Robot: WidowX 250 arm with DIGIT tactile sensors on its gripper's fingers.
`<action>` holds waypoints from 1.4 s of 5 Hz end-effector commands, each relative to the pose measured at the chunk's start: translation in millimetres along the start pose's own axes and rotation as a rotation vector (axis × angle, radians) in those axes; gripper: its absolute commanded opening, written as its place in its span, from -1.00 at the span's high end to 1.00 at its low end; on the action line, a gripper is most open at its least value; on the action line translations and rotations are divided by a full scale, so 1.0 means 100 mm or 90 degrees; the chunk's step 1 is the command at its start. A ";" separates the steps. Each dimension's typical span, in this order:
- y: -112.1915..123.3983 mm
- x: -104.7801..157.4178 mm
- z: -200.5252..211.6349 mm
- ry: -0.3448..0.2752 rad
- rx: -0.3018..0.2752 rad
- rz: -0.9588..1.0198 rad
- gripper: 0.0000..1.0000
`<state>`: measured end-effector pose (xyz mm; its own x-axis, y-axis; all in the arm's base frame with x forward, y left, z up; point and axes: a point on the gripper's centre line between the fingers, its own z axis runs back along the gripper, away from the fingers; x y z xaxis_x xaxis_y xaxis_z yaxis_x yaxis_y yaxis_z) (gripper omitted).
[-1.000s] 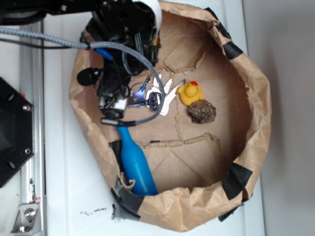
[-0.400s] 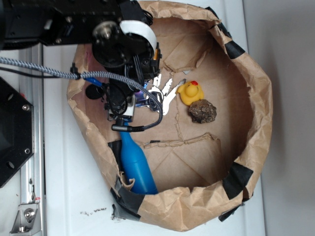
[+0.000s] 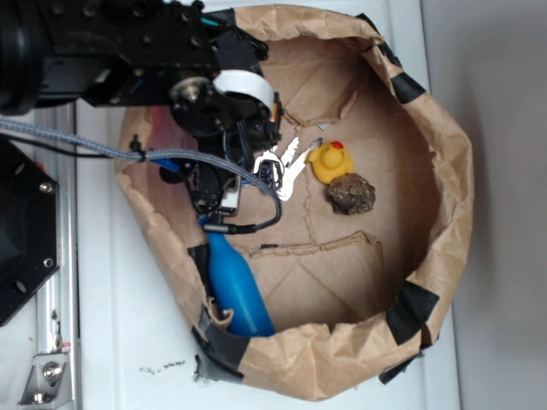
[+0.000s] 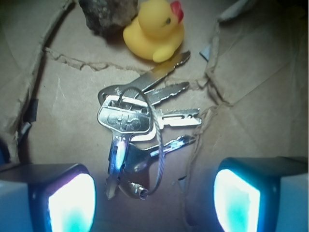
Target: Grab the silver keys.
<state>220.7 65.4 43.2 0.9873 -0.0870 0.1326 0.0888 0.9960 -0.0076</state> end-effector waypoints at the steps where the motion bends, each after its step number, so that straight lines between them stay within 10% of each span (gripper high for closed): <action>1: 0.01 0.16 0.11 -0.022 0.009 -0.001 -1.00; 3: 0.01 0.29 0.06 -0.015 0.017 0.027 -1.00; 4: 0.01 0.35 0.04 -0.020 0.022 0.037 -0.68; 5: 0.01 0.35 0.05 -0.027 0.026 0.045 1.00; 7: -0.02 0.31 0.08 -0.029 0.034 0.024 1.00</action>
<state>243.7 64.2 38.7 0.9919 -0.0209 0.1253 0.0186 0.9996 0.0192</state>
